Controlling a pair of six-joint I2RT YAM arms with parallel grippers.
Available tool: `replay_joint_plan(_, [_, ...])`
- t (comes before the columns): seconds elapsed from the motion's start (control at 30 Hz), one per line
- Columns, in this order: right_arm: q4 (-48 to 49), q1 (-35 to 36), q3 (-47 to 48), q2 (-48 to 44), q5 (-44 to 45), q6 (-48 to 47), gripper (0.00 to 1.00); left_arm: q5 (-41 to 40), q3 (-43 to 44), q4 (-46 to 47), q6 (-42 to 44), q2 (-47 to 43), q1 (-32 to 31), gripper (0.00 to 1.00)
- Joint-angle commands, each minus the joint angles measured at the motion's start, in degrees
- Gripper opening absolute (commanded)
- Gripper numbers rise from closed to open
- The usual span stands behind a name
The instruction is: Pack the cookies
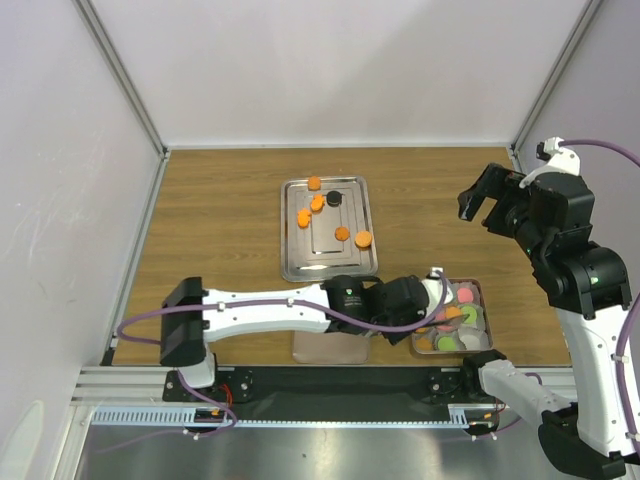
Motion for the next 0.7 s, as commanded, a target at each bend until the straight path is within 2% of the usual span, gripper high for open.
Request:
replay_joint_plan(0.0, [-1.1,0.0,3.1,0.0,1.0,-0.2,1.00,1.7,3.3,3.0,2.3,2.0,-1.2,0.37])
replay_joint_plan(0.67, [-0.7,-0.2,2.0,-0.6,0.2,0.0,1.00,4.1,9.9,2.7,4.1,10.4,-3.0,0.39])
